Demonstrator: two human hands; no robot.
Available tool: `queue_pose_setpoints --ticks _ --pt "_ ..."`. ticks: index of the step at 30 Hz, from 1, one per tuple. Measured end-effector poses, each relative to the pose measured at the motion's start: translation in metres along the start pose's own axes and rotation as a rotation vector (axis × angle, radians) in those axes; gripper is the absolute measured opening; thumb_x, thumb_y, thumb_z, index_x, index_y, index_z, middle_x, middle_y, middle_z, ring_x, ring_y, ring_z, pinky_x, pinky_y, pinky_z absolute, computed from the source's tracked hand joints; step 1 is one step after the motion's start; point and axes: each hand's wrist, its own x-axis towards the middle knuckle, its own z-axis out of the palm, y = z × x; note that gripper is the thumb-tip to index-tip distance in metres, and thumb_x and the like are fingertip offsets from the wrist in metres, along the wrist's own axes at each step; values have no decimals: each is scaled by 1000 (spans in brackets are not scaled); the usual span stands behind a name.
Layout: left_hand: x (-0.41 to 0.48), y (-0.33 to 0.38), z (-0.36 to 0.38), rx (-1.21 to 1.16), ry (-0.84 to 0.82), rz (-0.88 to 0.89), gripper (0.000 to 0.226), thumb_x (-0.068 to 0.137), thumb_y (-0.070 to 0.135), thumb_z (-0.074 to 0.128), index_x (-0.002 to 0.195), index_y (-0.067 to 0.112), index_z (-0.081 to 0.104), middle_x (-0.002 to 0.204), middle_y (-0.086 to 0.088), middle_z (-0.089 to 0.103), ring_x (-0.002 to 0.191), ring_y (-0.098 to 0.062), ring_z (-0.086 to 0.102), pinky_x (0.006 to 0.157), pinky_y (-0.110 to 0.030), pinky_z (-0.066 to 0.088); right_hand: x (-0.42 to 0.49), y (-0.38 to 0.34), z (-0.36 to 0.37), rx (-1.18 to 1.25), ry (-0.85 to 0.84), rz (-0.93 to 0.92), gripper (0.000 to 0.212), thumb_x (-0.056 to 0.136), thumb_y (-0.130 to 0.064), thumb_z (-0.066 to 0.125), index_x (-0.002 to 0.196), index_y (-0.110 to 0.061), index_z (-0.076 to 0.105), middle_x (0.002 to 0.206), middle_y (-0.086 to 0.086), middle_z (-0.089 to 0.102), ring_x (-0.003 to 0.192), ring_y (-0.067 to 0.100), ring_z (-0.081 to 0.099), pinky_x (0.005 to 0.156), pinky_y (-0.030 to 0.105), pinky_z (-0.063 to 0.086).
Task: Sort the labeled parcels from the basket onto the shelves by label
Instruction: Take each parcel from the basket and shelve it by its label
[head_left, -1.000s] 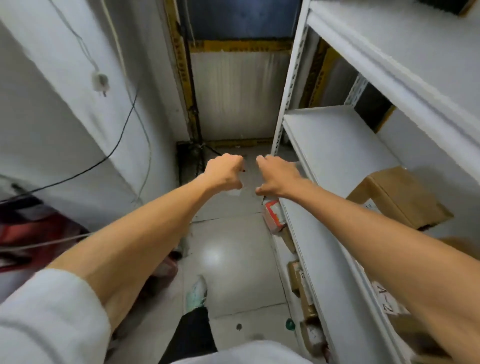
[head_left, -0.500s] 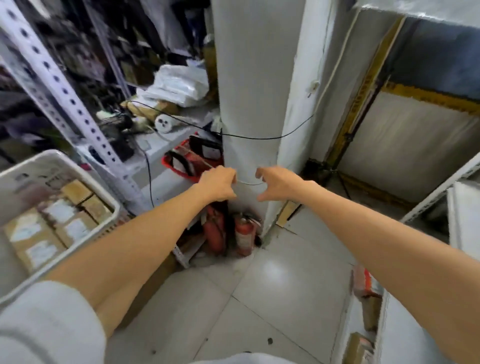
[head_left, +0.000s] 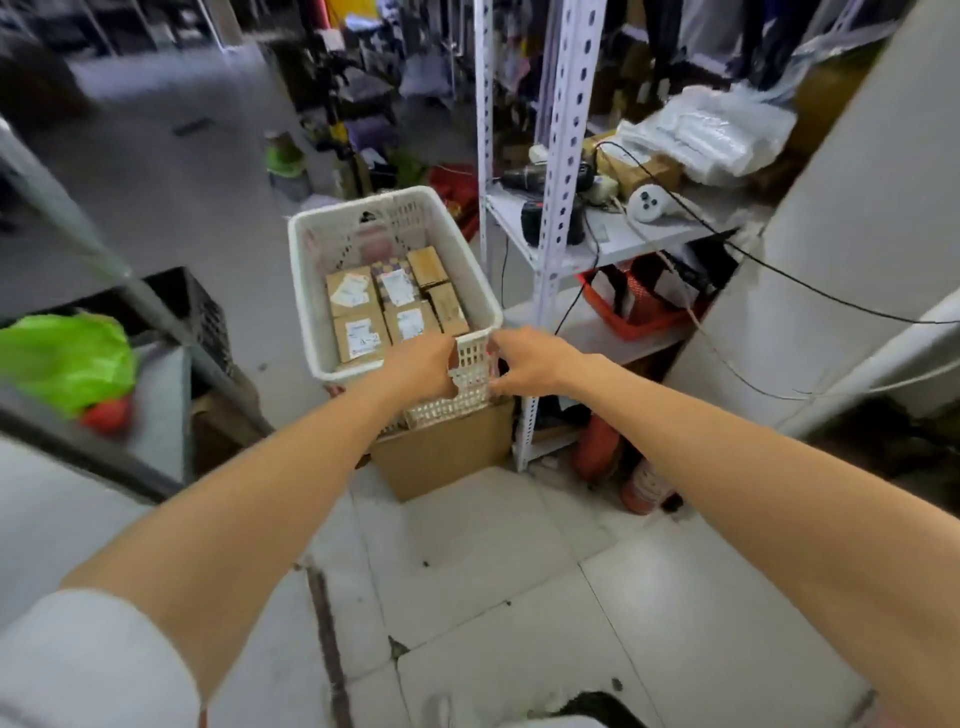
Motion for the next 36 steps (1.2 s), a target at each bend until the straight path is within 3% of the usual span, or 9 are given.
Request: queue_pose_setpoints --ticks 3,6,10,16,20,24,32,36 --pt "-9 -40 3 -41 18 -65 44 78 41 72 110 14 59 102 -5 65 90 -25 60 78 -40 54 27 -28 4 -12 -11 -69 44 88 -30 65 122 -5 50 108 4 55 95 22 53 72 30 39" --pt "-8 -71 4 -19 -19 -123 44 80 34 72 116 13 57 110 -5 63 100 -26 60 84 -41 53 60 -39 10 -71 -43 -77 48 86 -28 66 123 -4 49 118 11 58 103 28 56 81 37 48" --pt "18 -110 1 50 -34 -165 46 81 25 73 122 14 54 117 -5 61 104 -25 58 82 -37 51 114 -36 14 -110 -88 -88 41 85 -31 66 113 -6 50 114 14 59 96 28 55 80 39 49" --pt "85 -154 -8 16 -39 -216 46 82 27 72 123 15 53 120 -3 61 106 -24 58 72 -30 43 210 -17 12 -87 -114 -129 49 82 -34 67 120 -9 51 118 11 59 104 30 57 90 47 50" --pt "133 -185 -13 -32 -88 -291 44 80 25 72 120 18 54 118 -1 62 103 -23 59 77 -33 48 273 -10 3 -80 -202 -170 48 82 -32 65 122 -8 51 120 11 60 105 28 58 90 46 51" --pt "167 -213 -11 -89 -90 -336 44 80 27 72 120 18 55 116 1 62 101 -21 57 73 -31 43 324 -12 -4 -68 -258 -213 48 86 -29 65 125 -6 50 126 10 58 111 28 56 94 42 49" --pt "211 -281 3 -208 -160 -381 43 80 25 69 120 16 56 119 -2 62 106 -24 58 85 -38 51 406 -22 18 -124 -374 -192 50 87 -33 67 127 -9 49 128 11 54 112 26 53 89 34 46" --pt "236 -310 10 -236 -167 -336 44 78 21 67 120 15 56 115 -3 64 103 -25 59 86 -41 52 440 -25 34 -109 -385 -127 54 85 -32 70 129 -11 47 131 11 53 115 26 52 95 37 46"
